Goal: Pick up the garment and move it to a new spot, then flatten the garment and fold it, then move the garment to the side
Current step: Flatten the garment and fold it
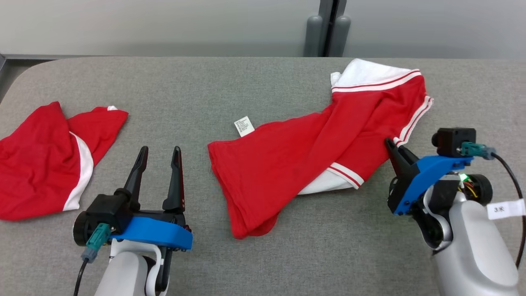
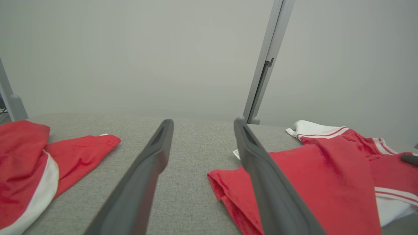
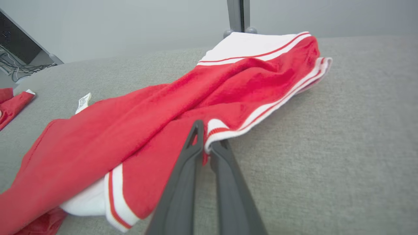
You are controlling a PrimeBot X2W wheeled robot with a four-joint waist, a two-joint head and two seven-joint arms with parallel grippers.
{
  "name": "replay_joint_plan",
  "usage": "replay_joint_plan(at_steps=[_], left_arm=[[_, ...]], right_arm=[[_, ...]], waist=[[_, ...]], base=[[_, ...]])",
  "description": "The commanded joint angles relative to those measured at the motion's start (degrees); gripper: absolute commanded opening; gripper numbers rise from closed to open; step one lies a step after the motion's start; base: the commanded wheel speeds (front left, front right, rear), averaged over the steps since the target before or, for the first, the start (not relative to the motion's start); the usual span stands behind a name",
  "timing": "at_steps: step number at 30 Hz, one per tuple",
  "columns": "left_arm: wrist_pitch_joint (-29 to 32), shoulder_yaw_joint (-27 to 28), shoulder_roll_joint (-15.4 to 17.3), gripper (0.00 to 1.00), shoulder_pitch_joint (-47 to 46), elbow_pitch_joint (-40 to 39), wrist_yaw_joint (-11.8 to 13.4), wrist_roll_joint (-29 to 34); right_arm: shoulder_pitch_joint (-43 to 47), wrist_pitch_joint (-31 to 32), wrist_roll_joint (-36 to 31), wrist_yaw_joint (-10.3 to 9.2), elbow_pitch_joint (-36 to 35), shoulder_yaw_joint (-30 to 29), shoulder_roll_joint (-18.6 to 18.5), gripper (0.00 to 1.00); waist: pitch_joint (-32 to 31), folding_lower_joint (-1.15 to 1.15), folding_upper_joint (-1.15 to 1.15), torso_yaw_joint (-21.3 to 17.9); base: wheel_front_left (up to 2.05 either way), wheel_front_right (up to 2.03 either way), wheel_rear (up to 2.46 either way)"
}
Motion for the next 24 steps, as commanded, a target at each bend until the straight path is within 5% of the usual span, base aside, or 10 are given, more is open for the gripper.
replay_joint_plan(at_steps=[1,12,20,24], left_arm=[[-0.16,0.36,0.17,1.00,0.85,-0.09,0.08,0.06],[-0.15,2.19,0.68,1.00,2.19,-0.97,0.55,-0.30],[-0.15,1.22,0.32,1.00,2.10,-0.42,0.16,-0.52],[-0.15,0.86,0.21,1.00,2.52,-0.36,-0.02,-0.47]], right_arm=[[2.43,0.90,0.43,0.01,-3.08,-0.55,-0.41,0.00],[15.97,12.82,2.10,0.01,-39.52,-5.53,-0.82,0.00],[16.61,15.98,1.72,0.01,-46.27,-8.81,-0.70,0.00],[16.93,20.12,2.38,0.01,-44.09,-10.01,-1.52,0.00]], waist=[[-0.80,0.00,0.00,-0.92],[-2.74,0.00,0.00,-4.18],[-3.67,0.00,0.00,-2.80],[-3.87,0.00,0.00,-1.96]], base=[[0.00,0.00,0.00],[0.00,0.00,0.00],[0.00,0.00,0.00],[0.00,0.00,0.00]])
